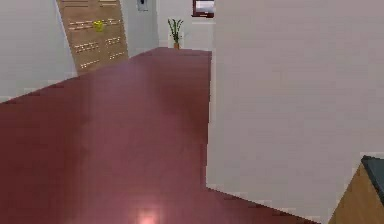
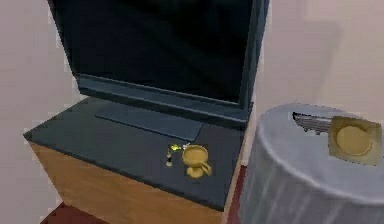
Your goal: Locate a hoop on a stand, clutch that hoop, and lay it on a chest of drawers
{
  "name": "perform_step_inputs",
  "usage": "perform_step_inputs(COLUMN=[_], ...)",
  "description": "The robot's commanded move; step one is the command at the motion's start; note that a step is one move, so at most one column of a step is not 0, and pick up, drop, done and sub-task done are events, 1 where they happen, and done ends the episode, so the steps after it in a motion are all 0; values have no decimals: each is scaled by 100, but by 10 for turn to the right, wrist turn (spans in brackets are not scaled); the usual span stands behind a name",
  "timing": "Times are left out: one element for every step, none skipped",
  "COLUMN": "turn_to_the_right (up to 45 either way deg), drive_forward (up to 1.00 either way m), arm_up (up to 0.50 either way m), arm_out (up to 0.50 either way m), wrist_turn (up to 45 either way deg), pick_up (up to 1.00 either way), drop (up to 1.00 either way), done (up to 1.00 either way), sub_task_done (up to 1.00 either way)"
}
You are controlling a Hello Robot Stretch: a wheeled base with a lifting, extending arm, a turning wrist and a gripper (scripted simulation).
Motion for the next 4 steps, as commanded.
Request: perform_step_inputs(turn_to_the_right=[450, 450, 90, 0], drive_forward=[0, 0, 0, 25], arm_up=[0, 0, 0, 0], arm_out=[0, 0, 0, 0], wrist_turn=[0, 0, 0, 0], pick_up=[0, 0, 0, 0], drop=[0, 0, 0, 0], done=[0, 0, 0, 0], sub_task_done=[0, 0, 0, 0])
